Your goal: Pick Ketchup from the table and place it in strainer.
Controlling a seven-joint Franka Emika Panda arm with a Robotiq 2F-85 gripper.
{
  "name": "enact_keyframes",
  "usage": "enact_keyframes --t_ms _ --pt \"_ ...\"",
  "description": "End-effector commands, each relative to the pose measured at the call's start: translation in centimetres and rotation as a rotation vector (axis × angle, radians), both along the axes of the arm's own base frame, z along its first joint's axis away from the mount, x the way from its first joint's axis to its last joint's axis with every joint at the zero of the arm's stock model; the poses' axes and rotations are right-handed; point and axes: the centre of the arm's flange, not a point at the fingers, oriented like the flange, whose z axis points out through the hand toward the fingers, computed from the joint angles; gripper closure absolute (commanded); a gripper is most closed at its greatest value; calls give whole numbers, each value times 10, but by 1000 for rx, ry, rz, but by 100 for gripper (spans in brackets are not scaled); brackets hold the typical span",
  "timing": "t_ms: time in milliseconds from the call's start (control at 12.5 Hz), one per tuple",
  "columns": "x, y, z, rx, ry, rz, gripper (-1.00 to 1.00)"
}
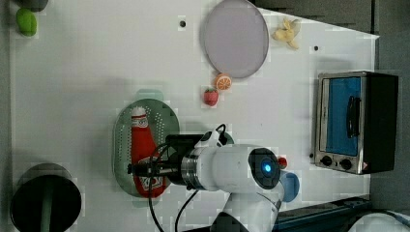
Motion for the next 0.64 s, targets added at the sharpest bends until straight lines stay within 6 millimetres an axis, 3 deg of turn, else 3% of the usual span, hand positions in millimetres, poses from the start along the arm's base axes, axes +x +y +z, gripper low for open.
enact_keyframes --t_ms 80,400,640 --pt "21 0 23 12 -51 -95 -100" --pt "50 -19 96 -24 -144 -274 -100" --pt "82 -66 163 -122 -160 -363 -100"
